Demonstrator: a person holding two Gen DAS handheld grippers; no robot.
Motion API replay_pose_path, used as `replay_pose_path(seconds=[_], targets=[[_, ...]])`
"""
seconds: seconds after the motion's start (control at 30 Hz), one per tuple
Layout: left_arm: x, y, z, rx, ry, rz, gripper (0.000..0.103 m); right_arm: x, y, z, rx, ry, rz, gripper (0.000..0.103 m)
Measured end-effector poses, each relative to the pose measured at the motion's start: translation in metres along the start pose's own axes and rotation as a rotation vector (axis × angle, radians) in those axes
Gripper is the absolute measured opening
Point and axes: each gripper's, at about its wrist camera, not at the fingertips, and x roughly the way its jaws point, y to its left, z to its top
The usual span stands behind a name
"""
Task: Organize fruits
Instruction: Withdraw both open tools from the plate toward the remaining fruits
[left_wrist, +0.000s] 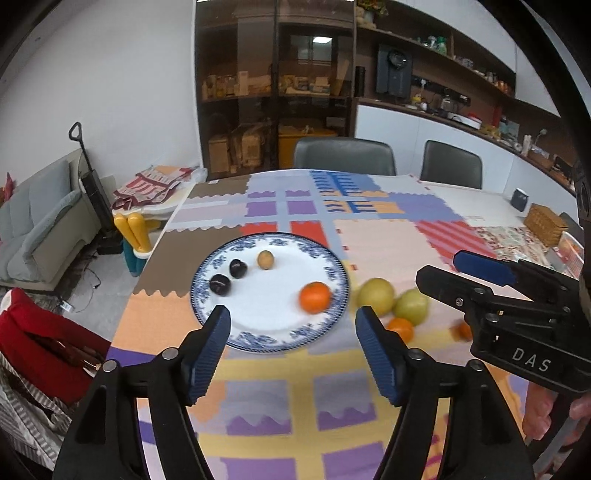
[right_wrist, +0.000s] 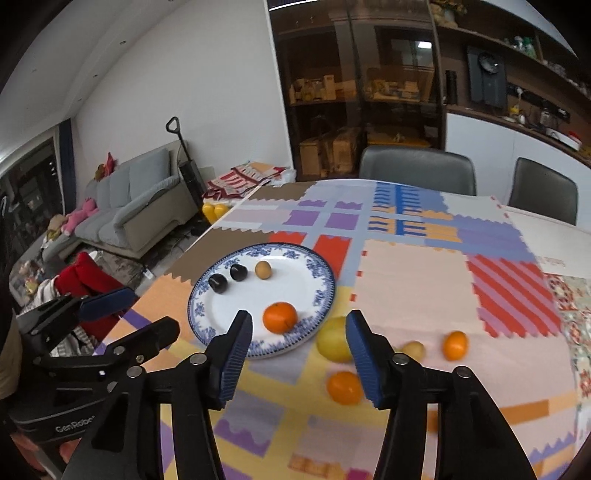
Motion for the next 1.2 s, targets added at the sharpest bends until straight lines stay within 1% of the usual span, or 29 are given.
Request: replay_pose_path(seconds=[0.07, 0.23, 0.3, 0.47, 0.6, 0.67, 0.93, 1.2], targets=[[-0.007, -0.006, -0.001, 0.005, -0.006, -0.004, 0.074, -0.014, -0.003, -0.004, 0.012, -0.017, -0.005, 0.060], [-0.027, -0.025, -0.006, 0.037, -0.038, -0.018, 0.080, -0.043, -0.012, -0.013, 0.018, -0.047, -0.039, 0.061], [-0.032, -0.031, -0.009, 0.041, -0.047, -0.035, 0.082, -0.055, -0.015, -0.019, 0.025, -0.060, -0.060, 0.066], [-0.041, -0.048, -0.016, 0.062, -0.063, -0.062, 0.083, -0.075, -0.025, -0.031, 0.029, -0.071, -0.102, 0.066], [-0.045, -0.060, -0.020, 0.084, -0.088, -0.073, 0.084, -0.083, -0.033, -0.039, 0.042, -0.070, -0.127, 0.066], [-0.046, -0.065, -0.021, 0.094, -0.103, -0.073, 0.086, -0.087, -0.037, -0.042, 0.044, -0.072, -0.141, 0.066], [-0.041, -0.080, -0.025, 0.116, -0.135, -0.078, 0.086, -0.098, -0.055, -0.054, 0.073, -0.078, -0.196, 0.066], [-0.019, -0.089, -0.031, 0.140, -0.116, -0.089, 0.086, -0.092, -0.071, -0.065, 0.098, -0.055, -0.241, 0.066]])
